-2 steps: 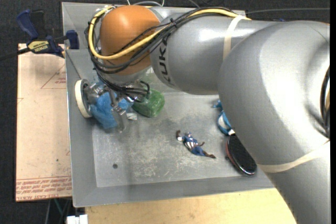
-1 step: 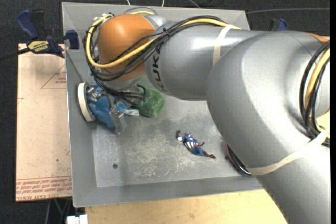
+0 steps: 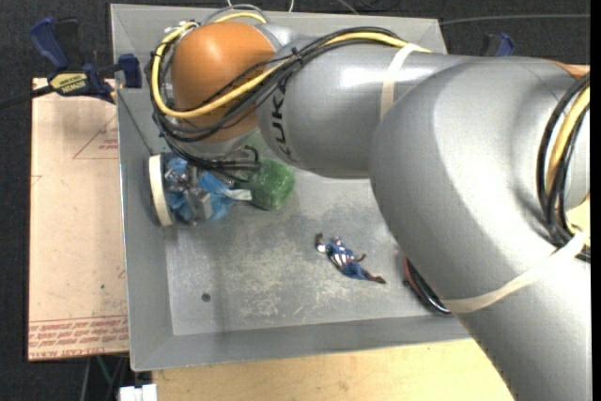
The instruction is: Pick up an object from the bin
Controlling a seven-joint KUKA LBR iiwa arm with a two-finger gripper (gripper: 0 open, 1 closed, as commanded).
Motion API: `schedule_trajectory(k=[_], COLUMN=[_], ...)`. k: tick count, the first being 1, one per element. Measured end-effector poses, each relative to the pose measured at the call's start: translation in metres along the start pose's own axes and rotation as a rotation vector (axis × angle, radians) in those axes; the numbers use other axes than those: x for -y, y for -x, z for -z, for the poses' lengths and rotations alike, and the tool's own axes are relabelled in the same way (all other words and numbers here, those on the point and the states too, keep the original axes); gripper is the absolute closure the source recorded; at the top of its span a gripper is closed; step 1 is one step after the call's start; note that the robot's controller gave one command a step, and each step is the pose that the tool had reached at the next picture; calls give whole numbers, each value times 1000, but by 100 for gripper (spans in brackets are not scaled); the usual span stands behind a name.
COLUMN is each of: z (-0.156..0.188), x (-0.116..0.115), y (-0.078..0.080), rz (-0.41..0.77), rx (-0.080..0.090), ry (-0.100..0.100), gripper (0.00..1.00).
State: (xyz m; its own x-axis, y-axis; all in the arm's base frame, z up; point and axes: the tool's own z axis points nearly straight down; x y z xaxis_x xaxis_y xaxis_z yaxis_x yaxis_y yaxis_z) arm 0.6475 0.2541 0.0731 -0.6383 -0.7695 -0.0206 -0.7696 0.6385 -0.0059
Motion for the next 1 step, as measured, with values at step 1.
schedule_trajectory(k=[1], z=[0], x=[2], y=[2], rz=[80], rx=[-2], ry=[1], gripper=[100])
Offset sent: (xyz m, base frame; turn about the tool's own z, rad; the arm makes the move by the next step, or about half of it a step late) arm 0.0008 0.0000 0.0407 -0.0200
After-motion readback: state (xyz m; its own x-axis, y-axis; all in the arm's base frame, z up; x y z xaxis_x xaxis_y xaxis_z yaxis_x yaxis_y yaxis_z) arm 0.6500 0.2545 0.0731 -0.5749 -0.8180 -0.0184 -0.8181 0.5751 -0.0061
